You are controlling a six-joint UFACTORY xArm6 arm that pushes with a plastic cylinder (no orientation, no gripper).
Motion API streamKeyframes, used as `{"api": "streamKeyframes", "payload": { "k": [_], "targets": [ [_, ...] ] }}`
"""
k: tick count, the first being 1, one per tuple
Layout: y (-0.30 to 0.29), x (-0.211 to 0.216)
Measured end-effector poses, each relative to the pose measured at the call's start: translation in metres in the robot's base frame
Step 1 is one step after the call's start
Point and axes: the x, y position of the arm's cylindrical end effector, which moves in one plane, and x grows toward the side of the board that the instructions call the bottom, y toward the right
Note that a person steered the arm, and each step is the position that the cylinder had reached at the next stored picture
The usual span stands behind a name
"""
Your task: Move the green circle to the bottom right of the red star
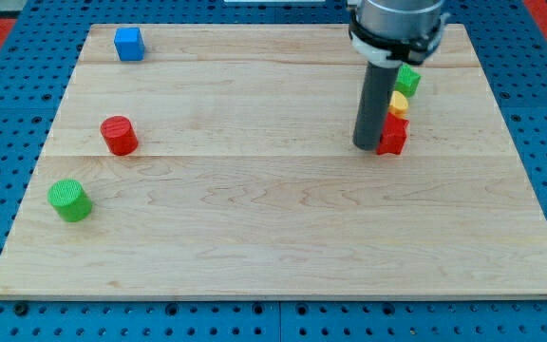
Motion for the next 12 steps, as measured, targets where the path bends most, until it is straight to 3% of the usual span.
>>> {"api": "streamKeyframes", "payload": {
  "k": [1,2,3,5,6,7,8,9,10,11,12],
  "targets": [
    [-0.003,0.003],
    [-0.08,0.024],
    [-0.112,0.031],
    [-0.113,0.031],
    [-0.161,0.046],
    [-0.223,0.113],
    [-0.317,0.133],
    [-0.412,0.105],
    [-0.387,0.057],
    [-0.329,0.079],
    [-0.323,0.102]
  ]
}}
